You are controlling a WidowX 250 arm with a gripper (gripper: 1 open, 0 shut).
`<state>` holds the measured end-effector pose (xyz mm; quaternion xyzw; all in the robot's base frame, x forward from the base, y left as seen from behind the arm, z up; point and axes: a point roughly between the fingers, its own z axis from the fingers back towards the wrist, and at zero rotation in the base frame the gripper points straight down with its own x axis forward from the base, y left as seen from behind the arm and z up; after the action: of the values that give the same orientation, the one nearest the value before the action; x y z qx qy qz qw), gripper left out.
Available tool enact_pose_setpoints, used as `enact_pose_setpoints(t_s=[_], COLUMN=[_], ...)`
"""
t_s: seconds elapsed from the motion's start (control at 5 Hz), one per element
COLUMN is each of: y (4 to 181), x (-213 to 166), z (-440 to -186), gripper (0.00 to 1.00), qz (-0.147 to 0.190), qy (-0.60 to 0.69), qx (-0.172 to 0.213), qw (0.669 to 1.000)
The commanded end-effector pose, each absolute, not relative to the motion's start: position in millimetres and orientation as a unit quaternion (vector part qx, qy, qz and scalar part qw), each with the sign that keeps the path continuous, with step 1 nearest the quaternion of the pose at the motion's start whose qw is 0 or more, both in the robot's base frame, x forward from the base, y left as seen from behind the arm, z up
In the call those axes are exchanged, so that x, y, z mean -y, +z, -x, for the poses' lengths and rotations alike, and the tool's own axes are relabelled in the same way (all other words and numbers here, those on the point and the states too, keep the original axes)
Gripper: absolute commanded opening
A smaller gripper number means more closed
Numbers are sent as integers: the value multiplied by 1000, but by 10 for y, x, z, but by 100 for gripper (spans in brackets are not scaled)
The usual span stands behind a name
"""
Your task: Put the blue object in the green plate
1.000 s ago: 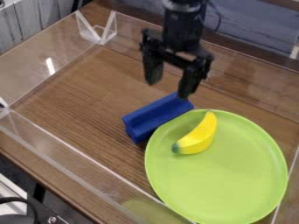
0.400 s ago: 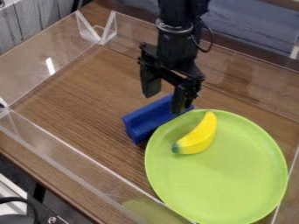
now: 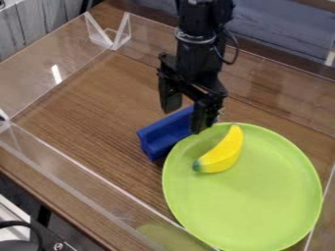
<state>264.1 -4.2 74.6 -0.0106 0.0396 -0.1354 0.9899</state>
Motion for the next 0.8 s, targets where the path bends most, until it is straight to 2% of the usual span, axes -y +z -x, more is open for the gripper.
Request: enact_pose_setpoints(t_s=[0.0, 0.6], y=[771, 683], x=[40, 7], z=[-2671, -2684], gripper=[100, 100], qz=[12, 20], qy=[-151, -164], qx=[-25, -23], qw=[988, 986])
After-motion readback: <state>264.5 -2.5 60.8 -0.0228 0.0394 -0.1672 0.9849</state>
